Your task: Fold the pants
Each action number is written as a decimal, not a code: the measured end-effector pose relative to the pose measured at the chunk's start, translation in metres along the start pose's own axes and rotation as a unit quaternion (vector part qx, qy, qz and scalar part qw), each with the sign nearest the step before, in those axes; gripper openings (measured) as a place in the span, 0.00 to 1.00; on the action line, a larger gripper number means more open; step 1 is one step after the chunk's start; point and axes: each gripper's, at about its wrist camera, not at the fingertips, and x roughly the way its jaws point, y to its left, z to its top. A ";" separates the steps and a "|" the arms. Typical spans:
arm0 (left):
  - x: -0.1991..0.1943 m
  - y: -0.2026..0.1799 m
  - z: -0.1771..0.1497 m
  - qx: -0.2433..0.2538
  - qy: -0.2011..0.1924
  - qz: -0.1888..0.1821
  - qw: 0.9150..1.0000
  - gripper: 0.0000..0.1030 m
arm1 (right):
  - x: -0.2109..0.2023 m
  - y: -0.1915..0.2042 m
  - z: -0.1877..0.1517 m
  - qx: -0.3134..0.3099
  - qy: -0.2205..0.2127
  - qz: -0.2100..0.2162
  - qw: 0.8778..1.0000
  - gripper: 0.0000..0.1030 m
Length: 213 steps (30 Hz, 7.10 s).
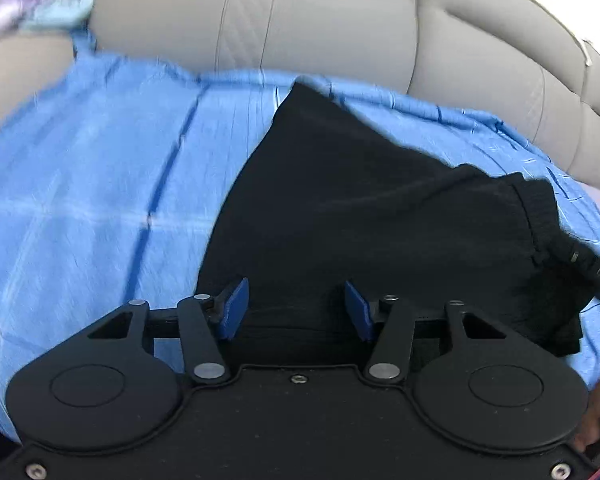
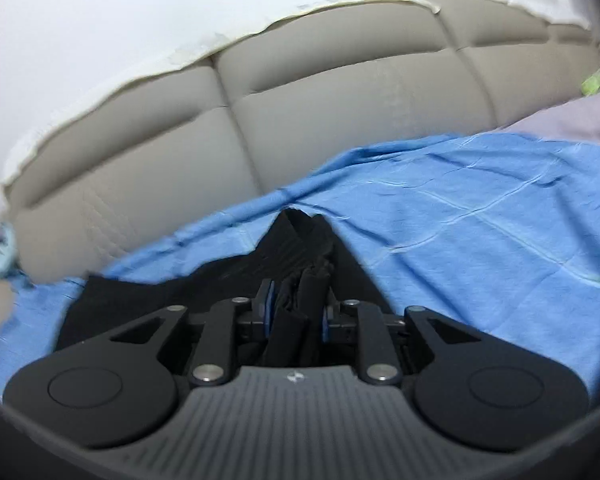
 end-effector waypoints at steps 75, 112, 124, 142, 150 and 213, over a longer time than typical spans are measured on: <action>0.133 0.046 0.153 -0.050 0.074 -0.165 0.982 0.57 | 0.165 -0.068 0.080 0.016 0.244 0.284 0.927 0.51; 0.216 0.066 0.247 -0.056 -0.017 0.052 0.997 0.16 | 0.296 0.096 0.114 -0.090 0.181 0.224 0.953 0.27; 0.181 0.050 0.215 -0.003 -0.045 0.153 0.987 0.83 | 0.254 0.093 0.103 -0.178 0.120 0.145 0.966 0.87; 0.098 0.035 0.103 0.033 -0.051 0.155 0.986 0.97 | 0.177 0.074 0.042 -0.215 0.103 0.084 0.968 0.93; 0.049 0.013 0.082 0.052 -0.073 0.097 0.991 1.00 | 0.116 0.058 0.042 -0.174 0.066 0.139 0.973 0.94; 0.072 -0.002 0.045 0.051 -0.061 0.083 0.993 1.00 | 0.102 0.091 -0.014 -0.237 0.096 0.121 0.959 1.00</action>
